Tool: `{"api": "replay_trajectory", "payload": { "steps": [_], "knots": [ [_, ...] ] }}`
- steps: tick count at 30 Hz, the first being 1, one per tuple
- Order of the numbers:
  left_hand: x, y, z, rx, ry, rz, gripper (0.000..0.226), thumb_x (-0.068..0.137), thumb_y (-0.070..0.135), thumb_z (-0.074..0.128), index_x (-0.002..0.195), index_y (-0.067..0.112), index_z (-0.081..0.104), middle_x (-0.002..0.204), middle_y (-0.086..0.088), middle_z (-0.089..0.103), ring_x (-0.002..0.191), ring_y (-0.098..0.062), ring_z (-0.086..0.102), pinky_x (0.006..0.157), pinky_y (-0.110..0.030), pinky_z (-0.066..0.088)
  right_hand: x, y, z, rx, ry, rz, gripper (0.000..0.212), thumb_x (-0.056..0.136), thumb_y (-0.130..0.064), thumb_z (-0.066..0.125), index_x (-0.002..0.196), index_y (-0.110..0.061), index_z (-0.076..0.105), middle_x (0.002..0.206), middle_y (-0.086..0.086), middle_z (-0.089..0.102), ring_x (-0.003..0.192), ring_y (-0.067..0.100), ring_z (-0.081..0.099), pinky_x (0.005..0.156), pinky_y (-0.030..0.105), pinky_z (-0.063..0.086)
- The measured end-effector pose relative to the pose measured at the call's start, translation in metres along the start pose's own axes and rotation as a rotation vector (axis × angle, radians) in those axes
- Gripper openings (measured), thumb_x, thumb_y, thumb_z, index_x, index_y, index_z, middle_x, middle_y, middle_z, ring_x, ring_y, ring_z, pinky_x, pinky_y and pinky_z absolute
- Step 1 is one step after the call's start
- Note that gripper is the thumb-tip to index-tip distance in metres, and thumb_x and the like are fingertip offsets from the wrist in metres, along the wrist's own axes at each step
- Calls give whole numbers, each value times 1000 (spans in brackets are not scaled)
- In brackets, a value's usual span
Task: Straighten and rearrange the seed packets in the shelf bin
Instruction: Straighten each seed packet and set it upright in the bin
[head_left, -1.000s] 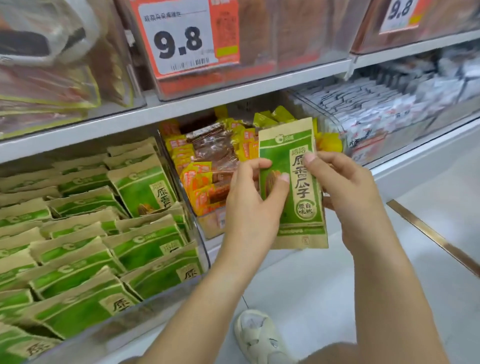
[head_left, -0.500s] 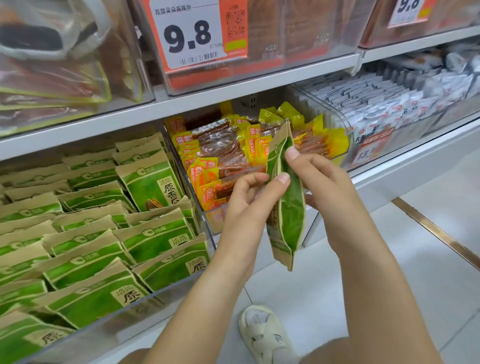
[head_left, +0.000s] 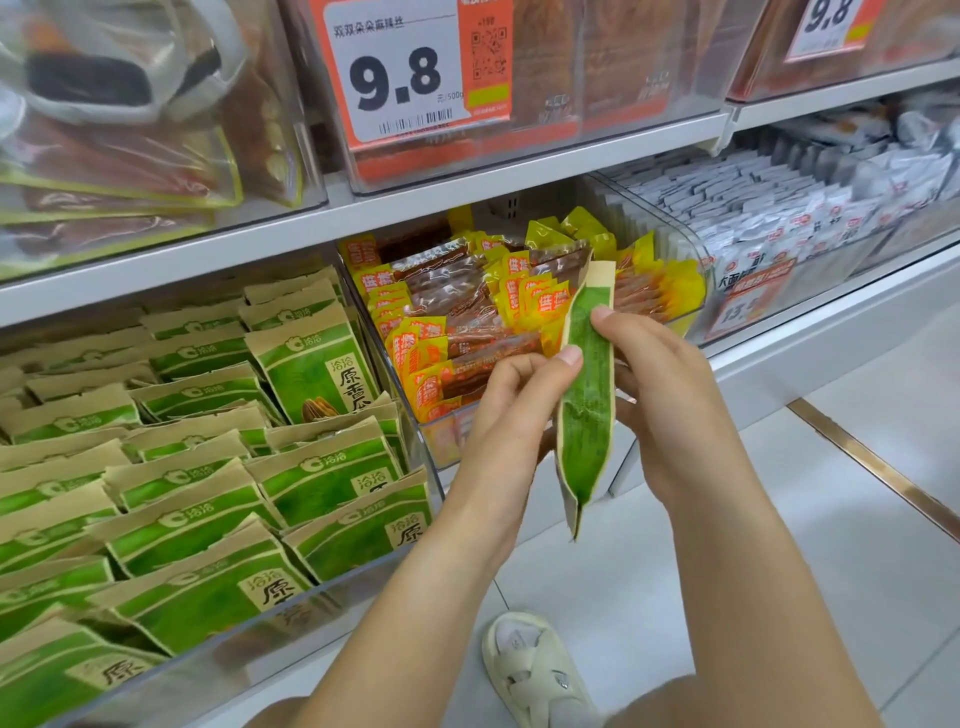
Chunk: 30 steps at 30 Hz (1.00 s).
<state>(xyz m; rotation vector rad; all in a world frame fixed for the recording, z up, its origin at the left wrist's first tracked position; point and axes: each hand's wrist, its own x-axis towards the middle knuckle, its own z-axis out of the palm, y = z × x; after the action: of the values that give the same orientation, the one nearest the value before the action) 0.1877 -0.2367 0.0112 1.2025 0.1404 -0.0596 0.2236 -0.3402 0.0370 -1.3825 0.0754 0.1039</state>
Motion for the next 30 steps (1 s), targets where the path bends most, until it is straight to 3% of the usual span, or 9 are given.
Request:
{"api": "replay_trajectory", "payload": {
  "steps": [4,8,12,15,19,26,28,30],
  "knots": [
    [-2,-4,-3,66,-90,-52,48,71,34,75,108,12,53,78,12,65,68,-2,62,63,-17,47,2,-5,-5,45,91,-7,15,93,-19,59,94,-4,63,70,2,61,58,6,61,51,17,48],
    [-2,-5,-4,54,-139,-71,38,71,35,72,99,16,56,87,7,66,73,-3,63,69,-18,49,3,-9,-15,111,114,-43,17,94,-24,58,86,-10,64,69,-3,62,61,5,63,54,19,49],
    [-1,-3,1,-46,-59,-17,40,74,36,70,103,13,56,92,3,68,80,-7,64,72,-21,49,0,-8,-25,-22,-99,-20,37,82,-41,69,98,-7,64,85,-1,68,81,9,66,78,27,52],
    [3,-1,4,-156,28,1,49,75,37,70,111,8,55,103,-8,66,86,-15,64,65,-20,50,-3,-4,-33,-184,-256,16,36,68,-36,71,93,-12,60,87,-5,67,83,7,63,92,32,50],
    [5,0,7,-191,95,18,49,77,39,76,108,8,56,104,-10,68,85,-13,67,70,-23,51,-4,0,-38,-213,-391,40,54,68,-26,71,107,6,53,92,1,68,86,5,65,84,18,50],
    [5,3,5,-170,58,38,50,73,40,65,110,7,56,89,-3,68,71,-7,64,65,-22,52,-2,-1,-40,-218,-456,40,39,75,-24,69,101,2,55,93,7,69,90,15,63,102,39,43],
    [5,4,4,-177,44,45,48,76,39,64,110,6,56,81,1,67,66,-5,62,65,-23,50,-2,-1,-40,-232,-456,27,36,76,-23,68,99,2,57,90,5,69,89,14,63,103,39,43],
    [5,4,3,-183,40,38,50,77,40,63,112,6,57,88,-2,69,74,-9,64,65,-22,50,-1,1,-40,-249,-434,10,39,73,-22,70,99,4,56,91,3,69,90,11,64,99,32,45]
  ]
}}
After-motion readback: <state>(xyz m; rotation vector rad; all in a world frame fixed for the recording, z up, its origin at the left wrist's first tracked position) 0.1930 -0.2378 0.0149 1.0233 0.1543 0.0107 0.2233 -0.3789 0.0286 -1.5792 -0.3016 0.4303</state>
